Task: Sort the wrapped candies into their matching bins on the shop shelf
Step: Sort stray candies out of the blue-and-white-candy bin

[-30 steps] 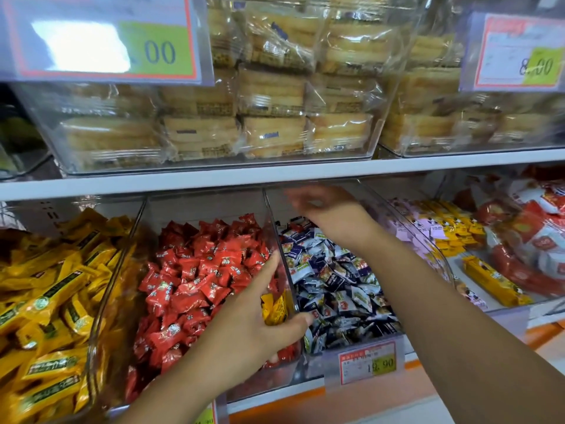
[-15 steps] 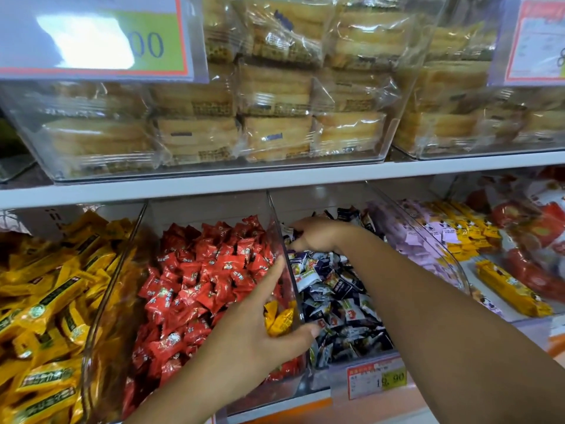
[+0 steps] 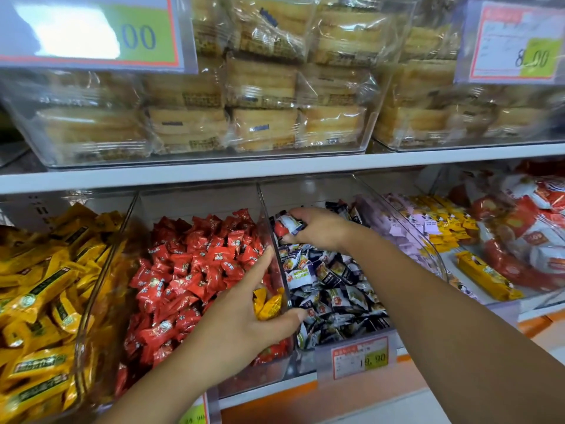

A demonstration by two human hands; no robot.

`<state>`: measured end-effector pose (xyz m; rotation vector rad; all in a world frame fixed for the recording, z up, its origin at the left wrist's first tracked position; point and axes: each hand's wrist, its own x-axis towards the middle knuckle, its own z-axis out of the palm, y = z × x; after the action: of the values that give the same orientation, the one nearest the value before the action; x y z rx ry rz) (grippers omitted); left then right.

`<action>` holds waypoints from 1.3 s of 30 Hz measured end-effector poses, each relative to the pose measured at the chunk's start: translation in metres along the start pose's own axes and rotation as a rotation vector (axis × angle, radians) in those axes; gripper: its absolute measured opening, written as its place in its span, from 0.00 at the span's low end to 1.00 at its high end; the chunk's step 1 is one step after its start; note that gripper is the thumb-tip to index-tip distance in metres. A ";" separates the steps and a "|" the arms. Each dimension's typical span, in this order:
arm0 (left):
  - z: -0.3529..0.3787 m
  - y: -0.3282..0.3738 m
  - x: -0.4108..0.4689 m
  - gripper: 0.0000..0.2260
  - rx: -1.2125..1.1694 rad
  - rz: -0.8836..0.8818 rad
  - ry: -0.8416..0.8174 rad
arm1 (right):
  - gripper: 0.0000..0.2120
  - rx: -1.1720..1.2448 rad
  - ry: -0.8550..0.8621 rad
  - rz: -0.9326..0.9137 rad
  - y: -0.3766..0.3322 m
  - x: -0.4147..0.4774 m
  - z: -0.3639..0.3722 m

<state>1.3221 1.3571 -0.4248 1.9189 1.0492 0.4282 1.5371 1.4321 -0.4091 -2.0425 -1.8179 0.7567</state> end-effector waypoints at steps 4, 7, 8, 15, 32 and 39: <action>-0.002 0.004 -0.002 0.44 -0.022 -0.030 -0.011 | 0.31 0.071 0.116 -0.046 -0.001 -0.040 -0.018; -0.002 0.002 -0.002 0.41 -0.024 -0.014 0.000 | 0.21 0.245 0.167 -0.078 0.007 -0.069 -0.023; -0.001 0.000 -0.002 0.41 -0.017 -0.005 -0.001 | 0.20 0.278 0.152 -0.076 0.011 -0.076 -0.023; 0.003 -0.003 -0.002 0.41 -0.005 0.006 -0.023 | 0.18 0.123 0.149 0.014 0.034 -0.091 -0.017; 0.002 0.006 -0.006 0.43 -0.001 -0.010 0.002 | 0.07 -0.059 0.191 0.022 0.026 -0.070 0.004; 0.001 0.003 -0.002 0.44 0.048 0.014 -0.001 | 0.07 0.283 0.402 -0.074 0.006 -0.073 -0.006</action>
<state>1.3233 1.3537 -0.4223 1.9695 1.0544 0.4137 1.5411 1.3604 -0.3942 -1.7798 -1.4615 0.5023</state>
